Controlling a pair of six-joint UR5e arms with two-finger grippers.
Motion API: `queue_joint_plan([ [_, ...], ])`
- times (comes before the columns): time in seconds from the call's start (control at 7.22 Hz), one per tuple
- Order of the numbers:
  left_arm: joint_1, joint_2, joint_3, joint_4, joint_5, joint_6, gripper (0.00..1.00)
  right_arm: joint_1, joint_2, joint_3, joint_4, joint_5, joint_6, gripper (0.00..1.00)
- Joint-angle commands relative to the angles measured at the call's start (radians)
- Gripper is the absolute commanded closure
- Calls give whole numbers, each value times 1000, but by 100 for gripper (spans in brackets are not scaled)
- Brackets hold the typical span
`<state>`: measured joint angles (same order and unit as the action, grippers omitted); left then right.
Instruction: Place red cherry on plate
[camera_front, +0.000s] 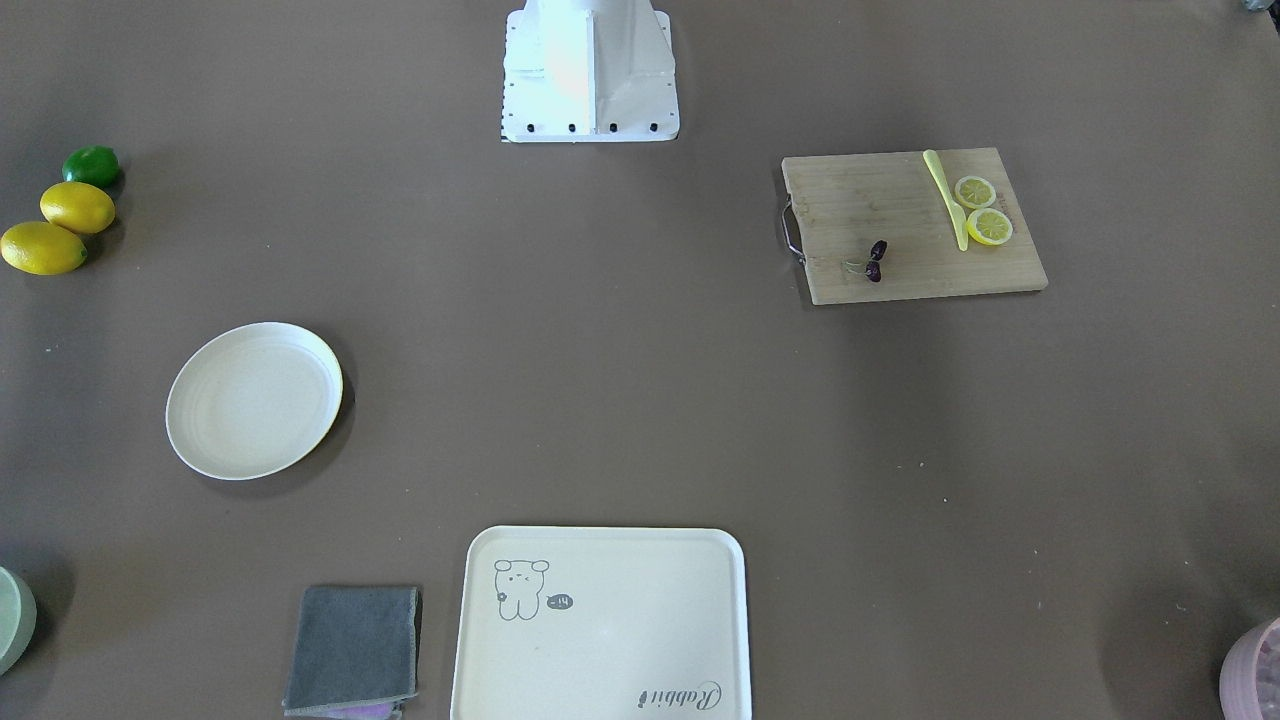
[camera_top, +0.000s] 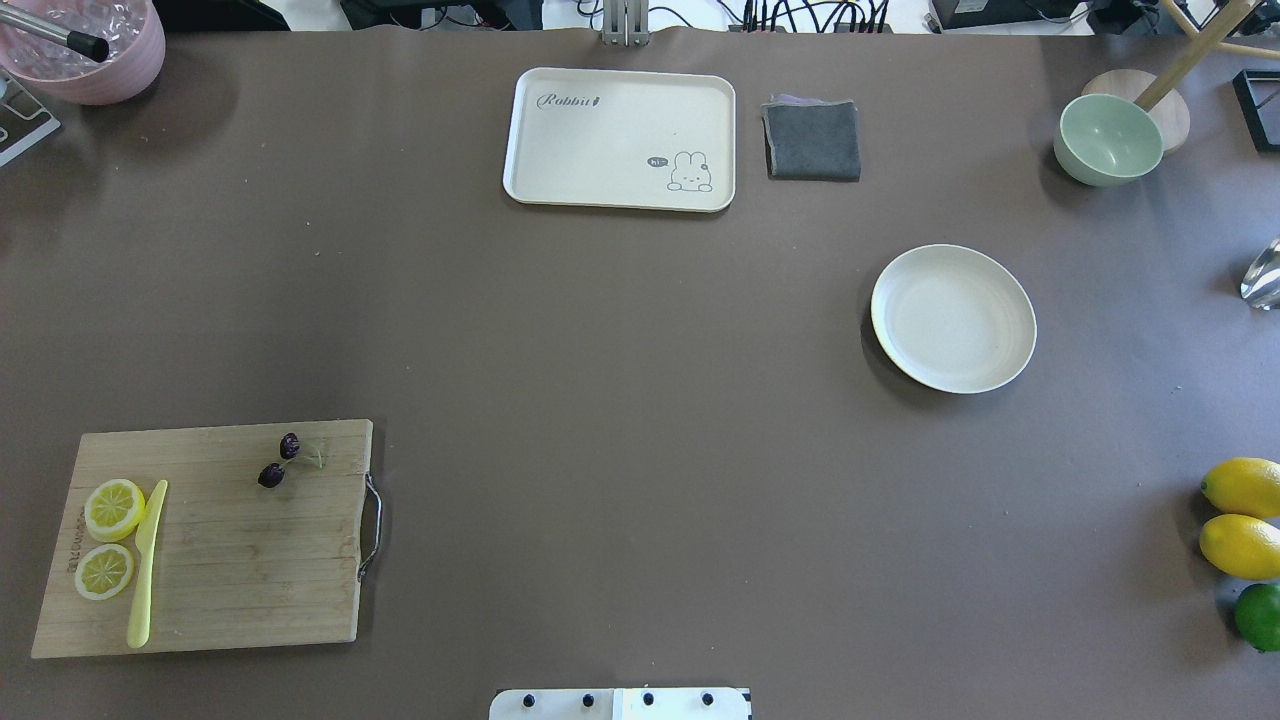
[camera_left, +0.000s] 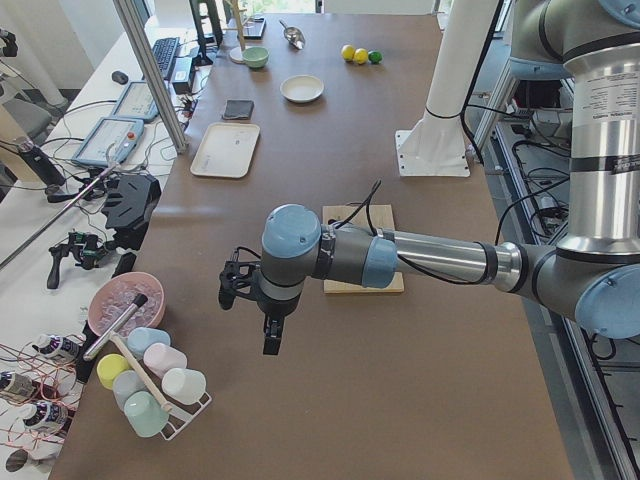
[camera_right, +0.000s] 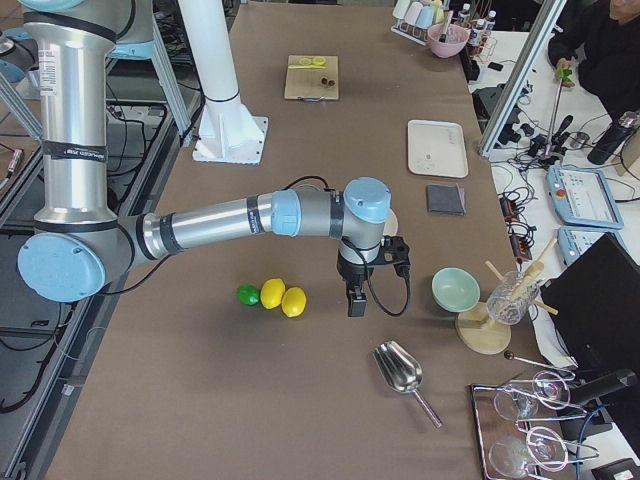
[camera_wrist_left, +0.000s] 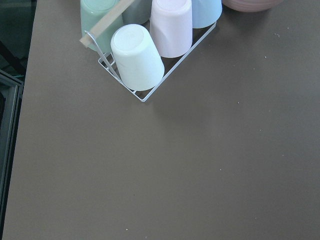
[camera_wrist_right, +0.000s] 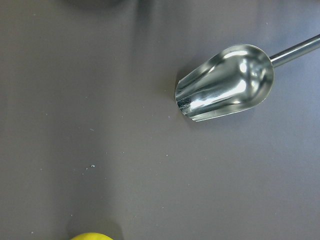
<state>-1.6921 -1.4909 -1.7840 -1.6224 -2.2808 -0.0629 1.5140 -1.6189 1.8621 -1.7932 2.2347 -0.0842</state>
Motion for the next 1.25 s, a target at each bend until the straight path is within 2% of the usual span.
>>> queue_joint_plan([
  [0.0,0,0,-2,-2,1,0,2,0,-2,-3,0,-3,-2,0],
  [0.69,0,3,8,-8,0,3,2,0,-6,-1,-2,2,1,0],
  [0.97,11,-29,-3,-20,-23,5,2,0,5,2,0,0,4,0],
  [1.11,47,-23,11,-99,-29,-1,2,0,11,11,6,3,3,0],
])
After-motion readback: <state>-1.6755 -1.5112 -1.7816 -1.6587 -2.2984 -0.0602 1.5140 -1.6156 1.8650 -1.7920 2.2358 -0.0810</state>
